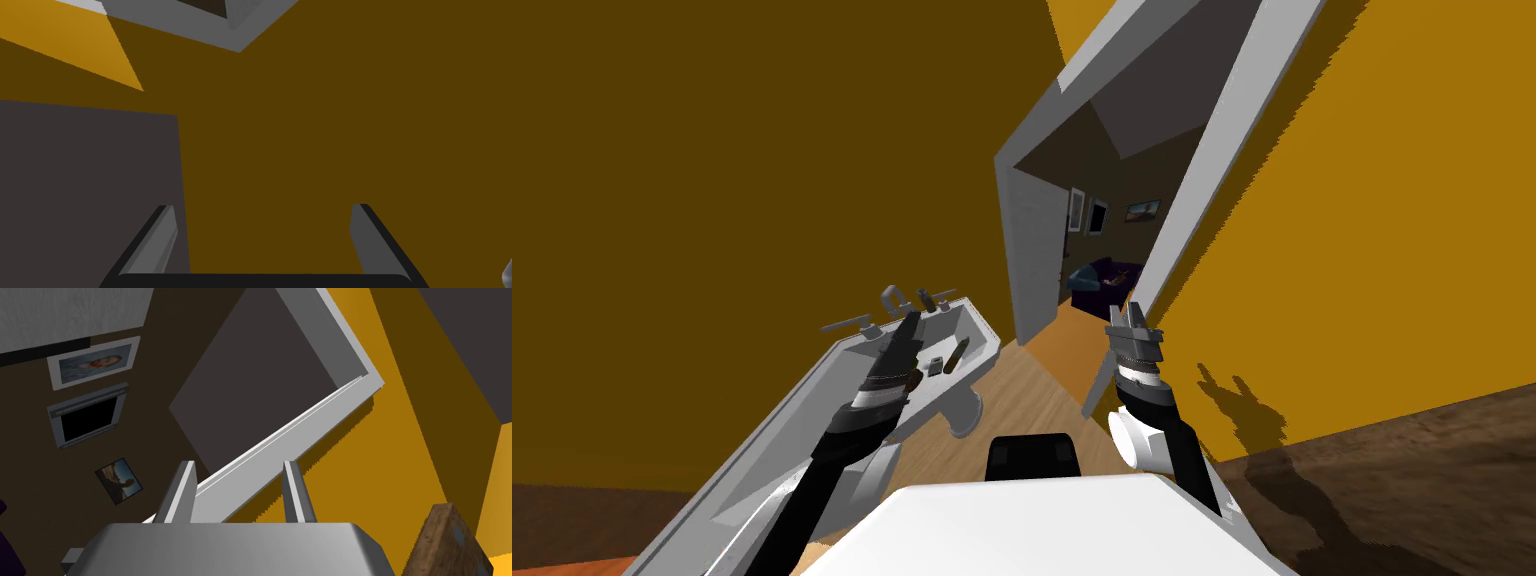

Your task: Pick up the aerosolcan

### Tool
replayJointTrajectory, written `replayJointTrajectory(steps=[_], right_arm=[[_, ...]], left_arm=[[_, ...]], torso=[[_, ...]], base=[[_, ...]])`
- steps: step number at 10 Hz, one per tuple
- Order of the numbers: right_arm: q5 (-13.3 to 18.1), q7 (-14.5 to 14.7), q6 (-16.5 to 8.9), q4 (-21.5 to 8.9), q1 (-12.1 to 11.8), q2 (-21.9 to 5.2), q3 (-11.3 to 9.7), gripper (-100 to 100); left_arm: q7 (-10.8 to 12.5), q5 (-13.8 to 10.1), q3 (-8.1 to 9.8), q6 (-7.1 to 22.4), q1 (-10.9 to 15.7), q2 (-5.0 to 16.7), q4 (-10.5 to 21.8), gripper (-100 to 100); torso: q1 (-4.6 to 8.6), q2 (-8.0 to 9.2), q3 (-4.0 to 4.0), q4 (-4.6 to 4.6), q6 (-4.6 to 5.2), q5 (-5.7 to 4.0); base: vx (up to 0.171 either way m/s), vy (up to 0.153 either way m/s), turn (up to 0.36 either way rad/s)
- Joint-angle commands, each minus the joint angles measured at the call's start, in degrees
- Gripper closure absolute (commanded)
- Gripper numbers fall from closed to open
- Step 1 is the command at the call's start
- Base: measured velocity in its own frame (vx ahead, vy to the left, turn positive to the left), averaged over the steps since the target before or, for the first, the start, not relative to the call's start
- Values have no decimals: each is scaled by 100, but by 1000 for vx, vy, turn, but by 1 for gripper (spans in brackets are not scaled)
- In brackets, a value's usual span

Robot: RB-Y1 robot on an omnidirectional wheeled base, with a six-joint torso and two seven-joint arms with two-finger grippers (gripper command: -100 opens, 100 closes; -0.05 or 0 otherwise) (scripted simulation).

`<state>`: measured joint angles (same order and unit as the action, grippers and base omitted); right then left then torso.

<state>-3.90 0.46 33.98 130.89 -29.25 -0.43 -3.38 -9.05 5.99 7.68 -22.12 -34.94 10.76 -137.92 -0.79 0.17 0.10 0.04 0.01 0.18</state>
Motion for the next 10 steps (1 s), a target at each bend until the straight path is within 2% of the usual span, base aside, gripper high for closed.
replayJointTrajectory(steps=[1,6,10], right_arm=[[0,0,0,0,0,0,0,0],[0,0,0,0,-1,0,0,0],[0,0,0,0,-1,-1,1,0]], left_arm=[[-125,50,189,254,-148,168,-87,-100],[-459,226,842,1051,-688,761,-320,-100],[-699,404,1259,1696,-1246,1316,-434,-100]], torso=[[0,0,0,0,0,0],[1,-21,-12,-4,1,0],[-11,-19,-10,-4,-1,3]], base=[[-33,205,-277],[-30,189,-382],[-57,196,-460]])
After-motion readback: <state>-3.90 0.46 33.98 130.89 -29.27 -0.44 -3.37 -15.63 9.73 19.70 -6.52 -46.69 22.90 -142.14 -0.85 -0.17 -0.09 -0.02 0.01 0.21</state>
